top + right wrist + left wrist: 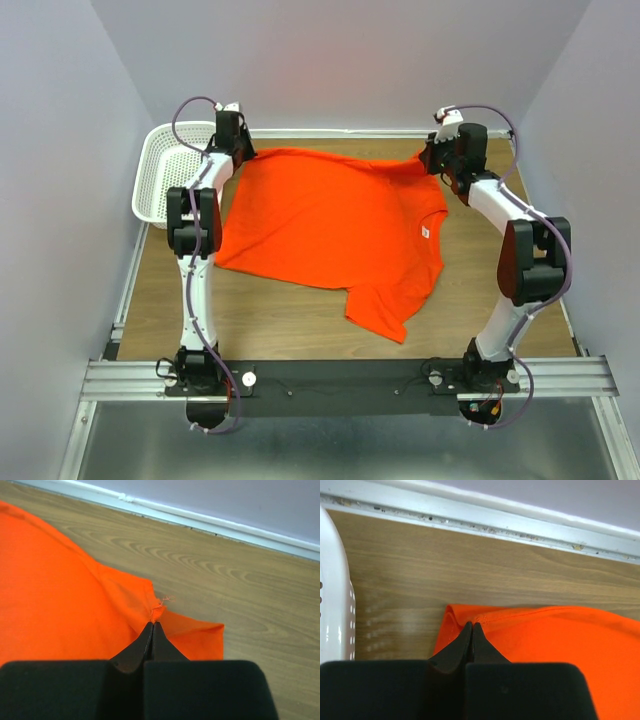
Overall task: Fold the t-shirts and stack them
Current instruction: Fold the tshirt
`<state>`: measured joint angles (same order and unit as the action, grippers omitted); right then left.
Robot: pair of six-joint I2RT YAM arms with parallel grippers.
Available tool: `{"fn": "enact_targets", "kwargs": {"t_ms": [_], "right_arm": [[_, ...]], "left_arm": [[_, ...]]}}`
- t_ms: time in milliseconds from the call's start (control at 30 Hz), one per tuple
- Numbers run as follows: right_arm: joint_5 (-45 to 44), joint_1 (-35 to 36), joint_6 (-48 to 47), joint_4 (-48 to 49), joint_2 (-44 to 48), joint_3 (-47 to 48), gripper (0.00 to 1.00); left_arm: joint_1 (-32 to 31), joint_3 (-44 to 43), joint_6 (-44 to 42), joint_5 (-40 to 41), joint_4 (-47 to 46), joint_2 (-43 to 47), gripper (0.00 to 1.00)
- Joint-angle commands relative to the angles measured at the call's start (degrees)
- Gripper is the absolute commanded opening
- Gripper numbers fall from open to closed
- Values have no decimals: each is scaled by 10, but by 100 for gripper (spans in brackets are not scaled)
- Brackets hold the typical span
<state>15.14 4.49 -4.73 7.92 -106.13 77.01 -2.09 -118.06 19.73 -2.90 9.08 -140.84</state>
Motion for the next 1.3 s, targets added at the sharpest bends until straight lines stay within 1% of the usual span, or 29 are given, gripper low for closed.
{"fn": "enact_targets", "kwargs": {"t_ms": [0,367,533,1033,1067,1267], "right_arm": [[21,-2,-4,28,55,-36,0],[10,-3,-12,32,113,-83,0],[2,-4,-13,31,120,-91,1],[-8,-16,-18,31,131,-113,1],[-8,-18,-17,31,132,-114,1],[-6,-21,-17,31,143,-125,1]], "left_arm": [[7,20,-9,-12,-13,35,0],[13,43,-19,-1,-23,61,0],[16,47,-25,3,-26,67,0],[16,119,-24,0,-64,109,0],[30,127,-25,0,-64,114,0],[34,149,-23,2,-71,125,0]]}}
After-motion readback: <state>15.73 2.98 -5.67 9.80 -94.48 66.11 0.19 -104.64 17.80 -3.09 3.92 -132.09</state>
